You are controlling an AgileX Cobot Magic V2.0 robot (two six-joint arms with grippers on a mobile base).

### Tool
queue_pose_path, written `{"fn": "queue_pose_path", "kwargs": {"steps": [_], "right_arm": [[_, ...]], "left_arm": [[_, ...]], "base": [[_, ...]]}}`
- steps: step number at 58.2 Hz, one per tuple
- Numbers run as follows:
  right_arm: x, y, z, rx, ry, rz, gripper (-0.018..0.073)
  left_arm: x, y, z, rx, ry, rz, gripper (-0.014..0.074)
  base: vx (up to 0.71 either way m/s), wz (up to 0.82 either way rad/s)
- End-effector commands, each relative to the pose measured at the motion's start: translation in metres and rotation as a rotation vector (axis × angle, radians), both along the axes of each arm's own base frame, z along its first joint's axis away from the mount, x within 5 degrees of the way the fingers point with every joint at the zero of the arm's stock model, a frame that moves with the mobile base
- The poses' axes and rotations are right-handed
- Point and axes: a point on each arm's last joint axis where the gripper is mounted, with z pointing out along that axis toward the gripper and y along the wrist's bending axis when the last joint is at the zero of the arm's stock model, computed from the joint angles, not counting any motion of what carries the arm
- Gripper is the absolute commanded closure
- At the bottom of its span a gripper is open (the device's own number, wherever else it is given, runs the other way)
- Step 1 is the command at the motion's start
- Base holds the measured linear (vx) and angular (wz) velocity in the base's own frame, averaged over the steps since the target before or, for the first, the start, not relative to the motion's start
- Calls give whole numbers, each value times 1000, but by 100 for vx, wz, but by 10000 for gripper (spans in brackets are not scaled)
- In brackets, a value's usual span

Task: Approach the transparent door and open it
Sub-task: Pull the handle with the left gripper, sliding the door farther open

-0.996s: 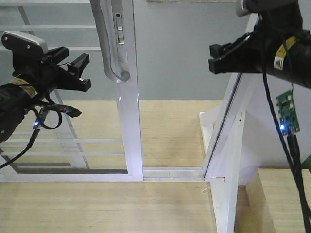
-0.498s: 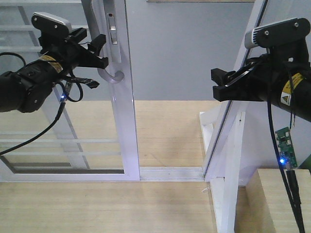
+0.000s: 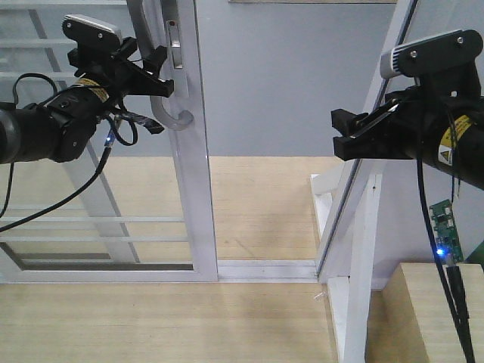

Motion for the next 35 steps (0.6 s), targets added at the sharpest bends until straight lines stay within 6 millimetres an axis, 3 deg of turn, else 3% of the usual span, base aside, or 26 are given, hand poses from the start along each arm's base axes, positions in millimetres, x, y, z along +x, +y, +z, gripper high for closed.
{"fn": "queue_pose_path", "kwargs": {"steps": [1,15,35], "right_arm": [[-1,1,20,26,-105,32,17],[0,1,20,23,-106,33,17],[0,1,21,24,-108,35,17]], "left_arm": [[1,7,38,-47,-157,50,130],[7,33,38,-133,-140,221,130],[7,57,41,-88,-85,281,130]], "base": [[0,0],[0,0],[0,0]]}}
